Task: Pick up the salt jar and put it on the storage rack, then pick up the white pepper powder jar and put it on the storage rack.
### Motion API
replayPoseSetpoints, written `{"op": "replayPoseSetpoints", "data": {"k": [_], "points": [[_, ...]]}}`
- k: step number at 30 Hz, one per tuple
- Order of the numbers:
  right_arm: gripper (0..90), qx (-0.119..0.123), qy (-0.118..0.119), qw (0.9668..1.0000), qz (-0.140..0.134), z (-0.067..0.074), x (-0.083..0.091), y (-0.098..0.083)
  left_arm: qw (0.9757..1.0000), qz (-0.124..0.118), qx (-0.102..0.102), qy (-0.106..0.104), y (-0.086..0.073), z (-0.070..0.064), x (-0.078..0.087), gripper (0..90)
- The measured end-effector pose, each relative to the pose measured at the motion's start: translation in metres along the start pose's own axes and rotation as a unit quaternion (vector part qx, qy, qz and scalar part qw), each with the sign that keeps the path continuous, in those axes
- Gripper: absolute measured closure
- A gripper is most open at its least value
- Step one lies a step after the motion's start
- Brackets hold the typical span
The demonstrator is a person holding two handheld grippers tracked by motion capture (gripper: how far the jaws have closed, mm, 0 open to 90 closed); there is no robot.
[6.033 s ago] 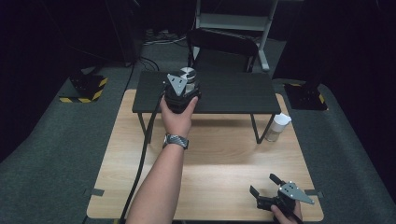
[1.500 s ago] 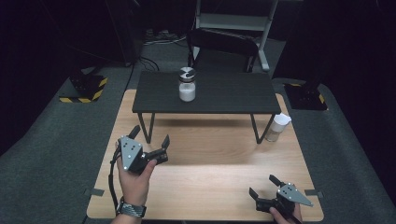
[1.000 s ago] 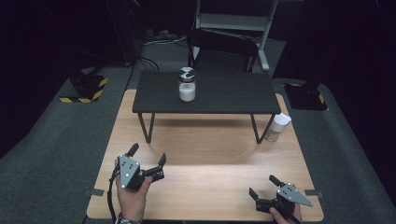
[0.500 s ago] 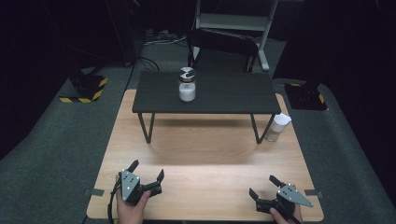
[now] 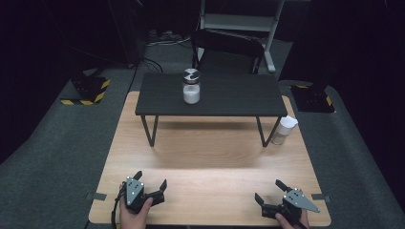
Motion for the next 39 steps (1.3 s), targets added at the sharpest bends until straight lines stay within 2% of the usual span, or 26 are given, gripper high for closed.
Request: {"op": "replayPoseSetpoints", "data": {"k": [7, 10, 12, 18, 22, 26, 34, 39], "points": [[0.4, 0.002, -0.005, 1.0, 0.0, 0.003, 0.001, -0.001, 0.9995, 0.025, -0.019, 0.001, 0.007, -0.004, -0.004, 0.6], [0.4, 0.001, -0.007, 1.0, 0.002, 0.004, 0.001, 0.0, 0.9986, 0.034, -0.041, 0.003, 0.01, -0.009, -0.005, 0.6], [0.4, 0.003, -0.006, 1.0, 0.003, 0.004, 0.001, 0.0, 0.9981, 0.039, -0.047, 0.003, 0.011, -0.01, -0.005, 0.6], [0.4, 0.001, -0.007, 1.0, 0.002, 0.004, 0.001, -0.001, 0.9989, 0.035, -0.033, 0.003, 0.009, -0.008, -0.004, 0.6], [0.4, 0.0, -0.005, 1.0, 0.001, 0.004, 0.001, -0.001, 0.9984, 0.039, -0.041, 0.008, 0.01, -0.011, -0.004, 0.6], [0.4, 0.003, -0.003, 1.0, 0.002, 0.003, 0.001, -0.001, 0.9975, 0.047, -0.053, 0.005, 0.013, -0.013, -0.006, 0.6], [0.4, -0.003, -0.004, 1.0, -0.001, 0.003, 0.002, -0.001, 0.9979, 0.046, -0.046, 0.0, 0.013, -0.012, -0.008, 0.6], [0.4, -0.001, -0.003, 1.0, 0.001, 0.003, 0.002, -0.001, 0.9973, 0.048, -0.055, -0.007, 0.014, -0.013, -0.01, 0.6]]}}
Point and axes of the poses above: each handheld gripper's, and its own axes: x roughly backward along the jaws, y roughly out of its top, z roughly to its left, the point moved 4 cm from there along -x, roughly forward along the jaws, and after that the axes turned 10 degrees about -x, right-handed, at the moved point
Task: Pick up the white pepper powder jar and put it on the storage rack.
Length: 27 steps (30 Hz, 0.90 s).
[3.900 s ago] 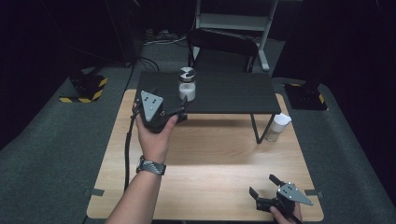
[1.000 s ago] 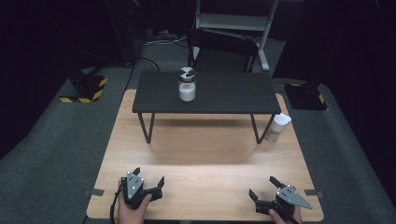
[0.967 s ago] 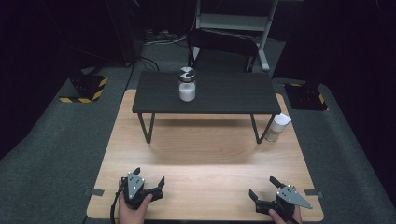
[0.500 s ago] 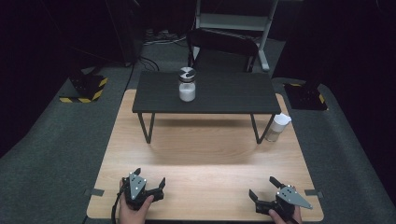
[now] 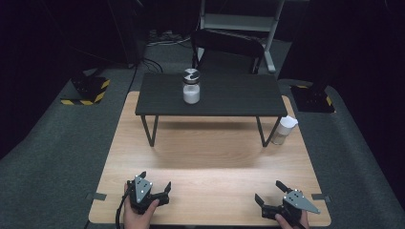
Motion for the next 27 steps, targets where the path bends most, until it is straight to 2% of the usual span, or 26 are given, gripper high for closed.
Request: {"op": "replayPoseSetpoints", "data": {"k": [6, 12, 16, 21, 27], "points": [[0.4, 0.006, -0.002, 1.0, 0.003, 0.002, -0.001, 0.001, 0.9998, -0.011, -0.018, 0.004, -0.002, -0.005, 0.002, 0.6], [0.4, 0.013, -0.002, 0.9999, 0.001, 0.008, 0.002, 0.001, 0.9999, -0.011, -0.007, -0.001, -0.002, -0.003, 0.001, 0.6], [0.4, 0.008, -0.006, 0.9998, -0.018, 0.013, 0.007, 0.009, 0.9998, -0.017, 0.003, -0.003, -0.004, 0.0, 0.002, 0.6], [0.4, -0.004, -0.023, 0.9987, -0.046, 0.017, 0.016, 0.026, 0.9996, -0.024, 0.012, -0.01, -0.007, 0.003, 0.003, 0.6], [0.4, -0.002, -0.045, 0.997, -0.062, 0.017, 0.022, 0.044, 0.9995, -0.025, 0.011, -0.011, -0.007, 0.003, 0.004, 0.6]]}}
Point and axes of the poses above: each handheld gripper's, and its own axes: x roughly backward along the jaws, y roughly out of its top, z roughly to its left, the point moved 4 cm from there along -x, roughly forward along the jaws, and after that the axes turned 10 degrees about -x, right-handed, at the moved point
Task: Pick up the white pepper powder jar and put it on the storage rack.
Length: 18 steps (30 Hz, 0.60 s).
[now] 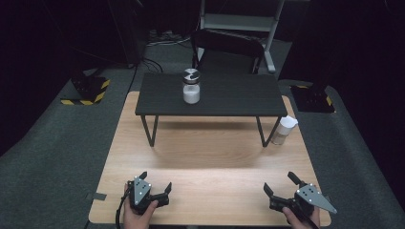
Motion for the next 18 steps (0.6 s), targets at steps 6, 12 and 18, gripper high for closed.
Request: {"op": "replayPoseSetpoints", "data": {"k": [6, 12, 18], "points": [[0.4, 0.0, -0.022, 0.9997, -0.014, -0.004, -0.005, 0.019, 1.0, 0.0, 0.0, -0.001, 0.0, 0.0, 0.0, 0.6], [0.3, -0.003, -0.044, 0.9989, -0.017, -0.01, -0.022, 0.037, 1.0, -0.001, 0.001, -0.004, 0.0, 0.001, 0.0, 0.6], [0.4, -0.001, -0.074, 0.9973, -0.005, -0.02, -0.047, 0.046, 0.9999, -0.003, 0.014, -0.008, -0.001, 0.004, -0.001, 0.6]]}}
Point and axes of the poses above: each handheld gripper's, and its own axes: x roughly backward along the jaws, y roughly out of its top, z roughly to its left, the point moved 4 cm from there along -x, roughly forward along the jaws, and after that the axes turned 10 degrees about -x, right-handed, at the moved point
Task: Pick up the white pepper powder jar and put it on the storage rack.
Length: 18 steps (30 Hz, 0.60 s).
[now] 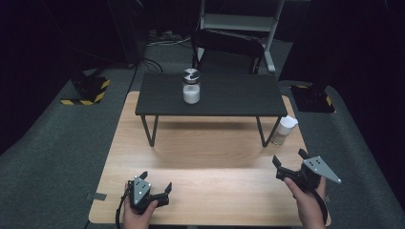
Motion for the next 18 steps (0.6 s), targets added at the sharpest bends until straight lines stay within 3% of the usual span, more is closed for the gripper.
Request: {"op": "replayPoseSetpoints", "data": {"k": [13, 18], "points": [[1.1, -0.029, -0.058, 0.9974, 0.031, -0.03, -0.064, 0.001, 0.9999, -0.004, 0.001, -0.013, -0.001, 0.004, 0.001, 0.6], [3.2, -0.04, -0.067, 0.9961, 0.039, -0.04, -0.086, -0.003, 0.9999, -0.004, 0.001, -0.014, -0.001, 0.004, 0.001, 0.6]]}}
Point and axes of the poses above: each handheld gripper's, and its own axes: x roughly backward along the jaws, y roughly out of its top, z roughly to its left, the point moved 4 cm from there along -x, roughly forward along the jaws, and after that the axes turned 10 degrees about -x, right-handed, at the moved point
